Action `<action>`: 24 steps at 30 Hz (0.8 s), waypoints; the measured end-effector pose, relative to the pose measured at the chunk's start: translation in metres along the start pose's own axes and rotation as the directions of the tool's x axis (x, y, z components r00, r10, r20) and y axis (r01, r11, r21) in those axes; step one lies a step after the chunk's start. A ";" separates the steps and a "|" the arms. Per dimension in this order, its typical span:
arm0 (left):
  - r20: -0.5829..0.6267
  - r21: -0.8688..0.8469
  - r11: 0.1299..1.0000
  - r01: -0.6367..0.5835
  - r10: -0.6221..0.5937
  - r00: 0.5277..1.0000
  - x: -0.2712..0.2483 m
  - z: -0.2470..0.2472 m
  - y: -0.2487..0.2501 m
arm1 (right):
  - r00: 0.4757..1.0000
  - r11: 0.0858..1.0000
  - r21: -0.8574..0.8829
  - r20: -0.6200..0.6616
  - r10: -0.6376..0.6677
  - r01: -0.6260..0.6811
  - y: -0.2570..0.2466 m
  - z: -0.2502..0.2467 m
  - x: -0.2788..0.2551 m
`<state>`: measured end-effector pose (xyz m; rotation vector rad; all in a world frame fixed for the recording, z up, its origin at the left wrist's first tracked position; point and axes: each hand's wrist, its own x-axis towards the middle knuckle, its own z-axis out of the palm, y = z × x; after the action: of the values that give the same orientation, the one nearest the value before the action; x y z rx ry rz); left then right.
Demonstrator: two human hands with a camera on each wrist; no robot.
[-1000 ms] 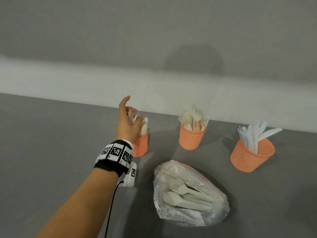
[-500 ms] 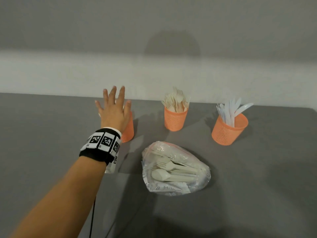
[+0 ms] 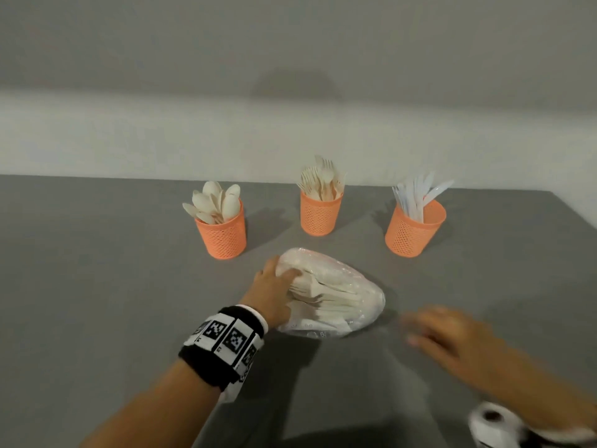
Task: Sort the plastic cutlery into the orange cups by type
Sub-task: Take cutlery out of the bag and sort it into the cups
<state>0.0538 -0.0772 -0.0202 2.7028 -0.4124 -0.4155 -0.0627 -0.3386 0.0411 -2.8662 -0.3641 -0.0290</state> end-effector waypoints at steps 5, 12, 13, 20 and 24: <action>-0.082 -0.260 0.964 -0.049 0.029 0.996 -0.002 -0.005 -0.001 | 0.991 0.959 0.264 0.059 -0.123 0.104 -0.062 0.049 0.101; -0.149 -0.319 0.948 0.011 -0.062 0.987 -0.005 -0.007 -0.005 | 0.986 0.998 -0.062 0.163 0.032 -0.022 -0.051 0.096 0.129; -0.161 -0.336 0.942 0.009 -0.067 0.985 -0.005 -0.008 -0.004 | 0.987 0.997 -0.076 0.158 0.042 -0.030 -0.050 0.097 0.129; -0.141 -0.365 0.929 0.059 -0.118 0.983 -0.002 -0.012 -0.002 | 0.988 0.998 0.036 0.145 -0.060 0.056 -0.041 0.097 0.132; -0.157 -0.410 0.910 0.065 -0.141 0.977 0.002 -0.012 -0.006 | 0.982 0.995 -0.001 0.161 -0.095 0.096 -0.035 0.103 0.130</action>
<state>0.0605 -0.0689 -0.0126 2.3353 -0.1123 -0.2426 0.0538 -0.2486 -0.0437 -2.8656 -0.5340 0.1845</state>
